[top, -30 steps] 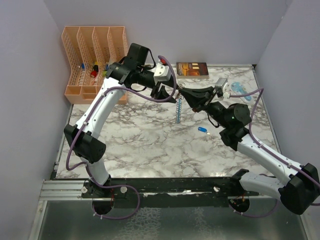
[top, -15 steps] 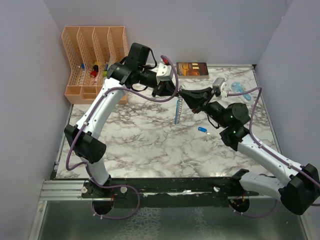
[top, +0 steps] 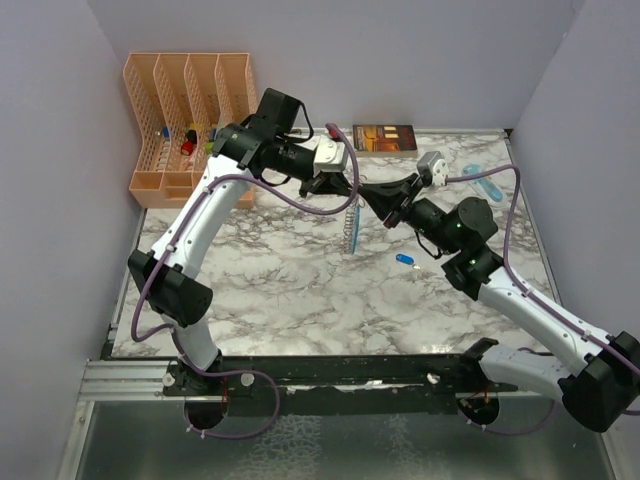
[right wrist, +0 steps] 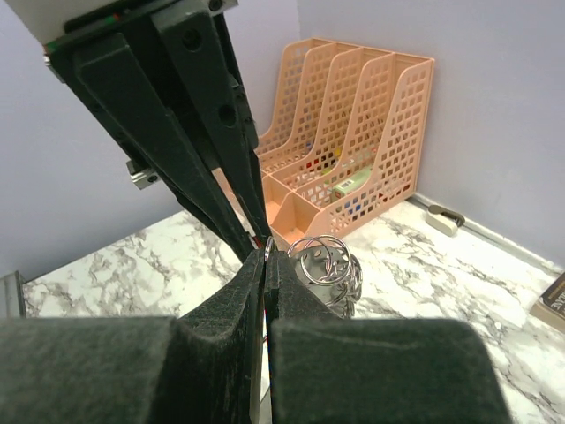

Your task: Put the keys on the keyring

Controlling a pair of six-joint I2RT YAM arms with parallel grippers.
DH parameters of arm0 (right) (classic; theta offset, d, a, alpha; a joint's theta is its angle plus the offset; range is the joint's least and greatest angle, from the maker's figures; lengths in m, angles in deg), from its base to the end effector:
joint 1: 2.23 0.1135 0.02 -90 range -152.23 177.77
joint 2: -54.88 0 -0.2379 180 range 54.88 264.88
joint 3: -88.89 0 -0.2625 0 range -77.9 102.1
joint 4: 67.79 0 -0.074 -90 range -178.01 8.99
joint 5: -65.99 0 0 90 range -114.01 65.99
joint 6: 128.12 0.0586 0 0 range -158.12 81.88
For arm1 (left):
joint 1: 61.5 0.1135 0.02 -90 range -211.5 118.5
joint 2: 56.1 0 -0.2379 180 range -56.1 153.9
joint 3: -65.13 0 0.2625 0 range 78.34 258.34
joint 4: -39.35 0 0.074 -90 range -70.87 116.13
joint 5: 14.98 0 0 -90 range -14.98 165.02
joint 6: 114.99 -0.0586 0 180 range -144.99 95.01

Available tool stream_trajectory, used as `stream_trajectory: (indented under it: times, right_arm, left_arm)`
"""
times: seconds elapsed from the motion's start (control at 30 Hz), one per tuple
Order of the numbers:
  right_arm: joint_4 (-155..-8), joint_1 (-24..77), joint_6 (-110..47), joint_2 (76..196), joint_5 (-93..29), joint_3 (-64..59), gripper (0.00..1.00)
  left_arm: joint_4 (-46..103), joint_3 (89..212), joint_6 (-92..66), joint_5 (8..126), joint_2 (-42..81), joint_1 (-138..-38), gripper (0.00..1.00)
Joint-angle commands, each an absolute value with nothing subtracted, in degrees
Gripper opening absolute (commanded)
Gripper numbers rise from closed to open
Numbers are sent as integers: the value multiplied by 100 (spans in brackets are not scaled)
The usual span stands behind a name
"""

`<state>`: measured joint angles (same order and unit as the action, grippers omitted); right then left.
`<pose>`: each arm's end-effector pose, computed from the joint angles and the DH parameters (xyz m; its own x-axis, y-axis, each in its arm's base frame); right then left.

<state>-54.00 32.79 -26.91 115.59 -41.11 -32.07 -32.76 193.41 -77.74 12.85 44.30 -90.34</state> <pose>0.2302 0.1823 0.3406 0.0163 0.2383 -0.9711 -0.8024 0.5826 0.1295 0.2970 -0.2227 0.3995 0.2512 0.2859 -0.9247 0.9587 -0.2053 0.1970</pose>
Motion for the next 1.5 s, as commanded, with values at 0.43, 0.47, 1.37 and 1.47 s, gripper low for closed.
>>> stream_trajectory:
  times: [0.43, 0.47, 1.37, 1.47]
  right_arm:
    - [-5732, 3257, -2818, 11456, -4089, -2922, 1]
    - [-5767, 3257, -2838, 11428, -4092, -2940, 1]
    - [-7664, 3250, -2887, 10914, -3277, -2860, 46]
    - [-8644, 3128, -2821, 11272, -2380, -2510, 49]
  left_arm:
    - [-4051, 19862, -8657, 1962, 4388, -9409, 0]
    - [-4042, 19884, -8659, 1997, 4386, -9411, 0]
    - [-3732, 19289, -8634, 2292, 4222, -9412, 0]
    - [-3552, 18863, -8598, 2277, 4145, -9411, 0]
